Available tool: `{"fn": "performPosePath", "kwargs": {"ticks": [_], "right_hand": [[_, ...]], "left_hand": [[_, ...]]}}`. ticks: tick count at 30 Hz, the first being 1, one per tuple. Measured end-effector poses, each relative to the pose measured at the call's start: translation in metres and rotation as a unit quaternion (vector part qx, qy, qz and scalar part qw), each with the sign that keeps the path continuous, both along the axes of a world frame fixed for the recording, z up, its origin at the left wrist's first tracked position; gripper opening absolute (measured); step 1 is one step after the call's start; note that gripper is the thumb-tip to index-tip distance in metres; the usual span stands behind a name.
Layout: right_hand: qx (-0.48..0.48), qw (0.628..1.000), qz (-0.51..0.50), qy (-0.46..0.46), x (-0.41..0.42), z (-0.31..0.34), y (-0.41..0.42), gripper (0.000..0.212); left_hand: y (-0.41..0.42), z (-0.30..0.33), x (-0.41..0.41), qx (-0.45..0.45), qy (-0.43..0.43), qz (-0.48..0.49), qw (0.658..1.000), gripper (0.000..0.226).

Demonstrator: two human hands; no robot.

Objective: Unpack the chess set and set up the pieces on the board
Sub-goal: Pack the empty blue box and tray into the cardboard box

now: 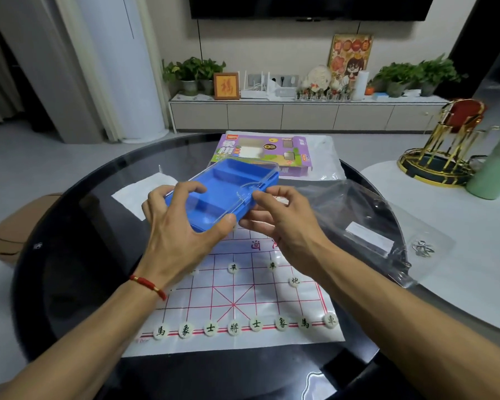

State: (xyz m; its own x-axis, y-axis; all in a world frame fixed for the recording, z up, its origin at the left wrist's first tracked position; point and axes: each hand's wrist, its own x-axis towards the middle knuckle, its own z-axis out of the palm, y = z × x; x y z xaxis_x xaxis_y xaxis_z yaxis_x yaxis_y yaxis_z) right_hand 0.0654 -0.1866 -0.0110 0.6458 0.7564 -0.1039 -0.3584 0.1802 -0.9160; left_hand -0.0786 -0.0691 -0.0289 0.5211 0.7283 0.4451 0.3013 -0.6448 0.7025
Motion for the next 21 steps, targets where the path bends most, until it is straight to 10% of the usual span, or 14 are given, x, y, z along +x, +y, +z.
{"fn": "performPosePath", "kwargs": {"ticks": [21], "right_hand": [[-0.029, 0.995, 0.077, 0.052, -0.006, -0.01, 0.031, 0.079]], "left_hand": [[0.003, 0.001, -0.012, -0.009, -0.031, 0.041, 0.999, 0.072]]}}
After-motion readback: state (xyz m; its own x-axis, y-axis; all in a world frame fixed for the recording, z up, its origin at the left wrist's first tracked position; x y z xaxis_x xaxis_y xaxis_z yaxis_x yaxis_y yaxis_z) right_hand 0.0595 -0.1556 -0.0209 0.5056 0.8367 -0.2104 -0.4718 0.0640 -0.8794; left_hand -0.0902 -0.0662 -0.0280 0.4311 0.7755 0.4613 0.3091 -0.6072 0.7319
